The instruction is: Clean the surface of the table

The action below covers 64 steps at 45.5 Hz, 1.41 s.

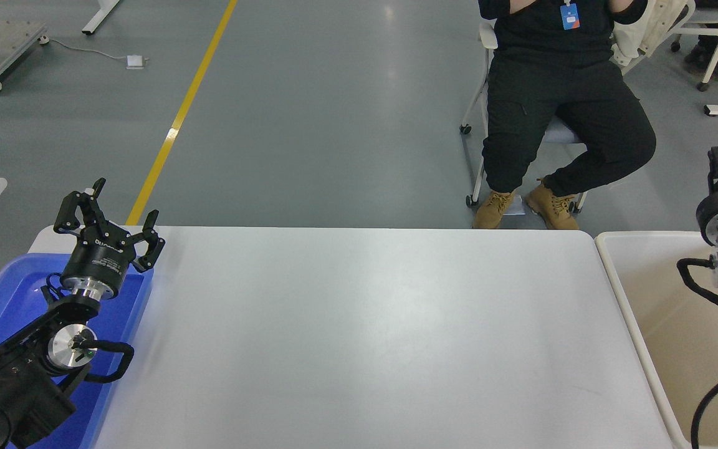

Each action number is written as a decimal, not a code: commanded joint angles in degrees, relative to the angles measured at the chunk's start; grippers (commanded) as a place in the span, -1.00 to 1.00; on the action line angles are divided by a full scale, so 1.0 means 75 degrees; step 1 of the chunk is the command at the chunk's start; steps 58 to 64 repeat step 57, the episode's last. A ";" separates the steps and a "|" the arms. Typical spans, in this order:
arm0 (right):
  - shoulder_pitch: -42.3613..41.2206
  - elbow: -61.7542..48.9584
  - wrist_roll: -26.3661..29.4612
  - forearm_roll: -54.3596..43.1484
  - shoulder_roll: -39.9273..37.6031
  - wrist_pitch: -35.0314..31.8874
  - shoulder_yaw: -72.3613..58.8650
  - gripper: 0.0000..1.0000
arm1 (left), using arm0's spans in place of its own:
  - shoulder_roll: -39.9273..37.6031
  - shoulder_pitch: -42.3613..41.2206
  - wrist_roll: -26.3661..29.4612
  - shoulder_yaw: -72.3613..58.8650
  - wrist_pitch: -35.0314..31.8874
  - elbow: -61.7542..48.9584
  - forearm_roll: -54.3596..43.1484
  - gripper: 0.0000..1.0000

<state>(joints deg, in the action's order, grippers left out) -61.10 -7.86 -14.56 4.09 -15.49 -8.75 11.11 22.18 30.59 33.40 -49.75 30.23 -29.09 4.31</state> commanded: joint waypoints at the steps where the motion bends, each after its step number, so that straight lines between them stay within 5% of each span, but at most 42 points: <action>1: -0.0209 0.0999 -0.0051 0.0557 -0.0641 -0.1926 0.1283 0.97 | -0.0004 0.0000 0.0000 0.0000 0.0000 -0.0001 0.0000 1.00; 15: 0.0482 0.3390 -0.0063 0.0545 -0.1461 -0.2103 0.1773 0.97 | -0.0004 0.0000 0.0000 0.0000 0.0000 -0.0001 0.0000 1.00; 26: 0.1478 0.3673 -0.0203 0.0545 -0.1345 -0.2080 0.2725 0.98 | -0.0004 0.0000 0.0000 0.0000 0.0000 -0.0001 0.0000 1.00; 35: 0.2193 0.3685 -0.1409 0.0545 -0.0912 -0.2091 0.2726 0.98 | 0.0007 0.0000 0.0000 0.0000 0.0000 -0.0001 0.0000 1.00; 64: 0.2346 0.3767 -0.1445 0.0498 -0.0771 -0.2115 0.2608 0.98 | -0.0004 0.0000 0.0000 0.0000 0.0000 -0.0001 0.0000 1.00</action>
